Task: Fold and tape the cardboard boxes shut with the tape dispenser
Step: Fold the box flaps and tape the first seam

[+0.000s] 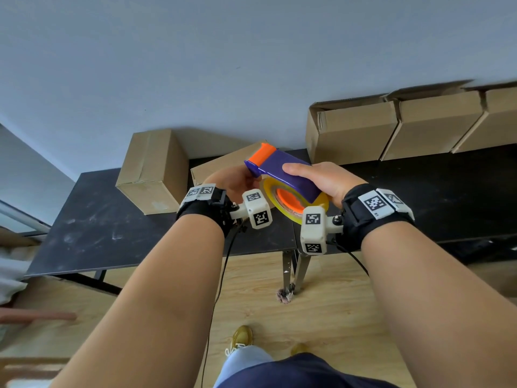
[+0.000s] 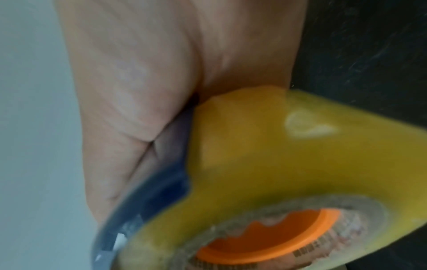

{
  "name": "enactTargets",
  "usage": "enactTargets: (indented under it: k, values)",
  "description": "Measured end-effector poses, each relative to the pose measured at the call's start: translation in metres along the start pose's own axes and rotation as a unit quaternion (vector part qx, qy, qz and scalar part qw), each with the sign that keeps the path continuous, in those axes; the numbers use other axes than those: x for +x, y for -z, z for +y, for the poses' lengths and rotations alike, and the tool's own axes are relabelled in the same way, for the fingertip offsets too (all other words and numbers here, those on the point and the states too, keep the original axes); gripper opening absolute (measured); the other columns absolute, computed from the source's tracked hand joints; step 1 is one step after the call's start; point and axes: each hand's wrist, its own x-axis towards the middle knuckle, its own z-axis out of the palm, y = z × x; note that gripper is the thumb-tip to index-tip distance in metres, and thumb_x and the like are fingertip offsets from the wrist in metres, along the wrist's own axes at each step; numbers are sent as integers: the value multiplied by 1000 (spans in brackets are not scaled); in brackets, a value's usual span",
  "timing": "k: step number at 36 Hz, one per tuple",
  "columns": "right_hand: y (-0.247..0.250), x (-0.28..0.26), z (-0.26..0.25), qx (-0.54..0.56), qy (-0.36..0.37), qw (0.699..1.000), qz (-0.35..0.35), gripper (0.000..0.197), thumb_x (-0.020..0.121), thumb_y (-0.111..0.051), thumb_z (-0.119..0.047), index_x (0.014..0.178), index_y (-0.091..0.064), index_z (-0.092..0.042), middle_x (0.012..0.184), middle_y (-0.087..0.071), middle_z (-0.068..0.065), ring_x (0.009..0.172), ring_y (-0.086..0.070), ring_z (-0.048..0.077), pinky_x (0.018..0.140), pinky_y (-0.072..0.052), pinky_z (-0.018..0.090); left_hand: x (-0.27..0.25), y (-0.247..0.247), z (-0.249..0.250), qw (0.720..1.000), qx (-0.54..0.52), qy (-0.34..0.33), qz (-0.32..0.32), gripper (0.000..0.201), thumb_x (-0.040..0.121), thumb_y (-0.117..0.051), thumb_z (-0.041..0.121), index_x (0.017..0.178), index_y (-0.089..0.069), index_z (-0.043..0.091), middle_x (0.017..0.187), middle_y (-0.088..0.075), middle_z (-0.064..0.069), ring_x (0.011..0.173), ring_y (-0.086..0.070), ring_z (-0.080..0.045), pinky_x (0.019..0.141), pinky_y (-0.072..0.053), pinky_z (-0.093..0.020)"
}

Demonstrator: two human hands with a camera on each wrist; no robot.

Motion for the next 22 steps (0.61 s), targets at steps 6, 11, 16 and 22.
enactTargets:
  k: [6, 11, 16, 22]
  values:
    - [1, 3, 2, 1, -9, 1000, 6, 83, 43, -71, -78, 96, -74, -13, 91, -76, 6, 96, -70, 28, 102, -48, 48, 8, 3, 5, 999, 32, -8, 33, 28, 100, -40, 22, 76, -52, 13, 75, -49, -2, 60, -43, -12, 53, -36, -22]
    - [3, 3, 2, 7, -24, 1000, 4, 82, 42, -73, -77, 96, -73, -15, 92, -76, 5, 95, -71, 27, 102, -48, 47, 9, 9, 8, 1000, -14, 12, 7, 65, 98, -28, 59, 83, -60, 5, 72, -52, -7, 66, -43, -17, 62, -37, -27]
    - [3, 5, 6, 3, -36, 999, 2, 82, 41, -75, -75, 96, -73, -15, 92, -76, 5, 94, -71, 26, 101, -49, 46, 7, 9, 11, 996, 84, 19, 17, 31, 98, -45, 23, 78, -57, 4, 63, -57, -7, 60, -45, -15, 58, -40, -24]
    - [4, 7, 8, -23, -57, 998, -5, 74, 56, -75, -73, 101, -71, -15, 94, -76, 6, 89, -72, 24, 93, -54, 41, 15, 9, 15, 975, 202, 3, 88, 24, 99, -45, 9, 76, -52, 6, 72, -51, -6, 63, -48, -16, 60, -42, -25]
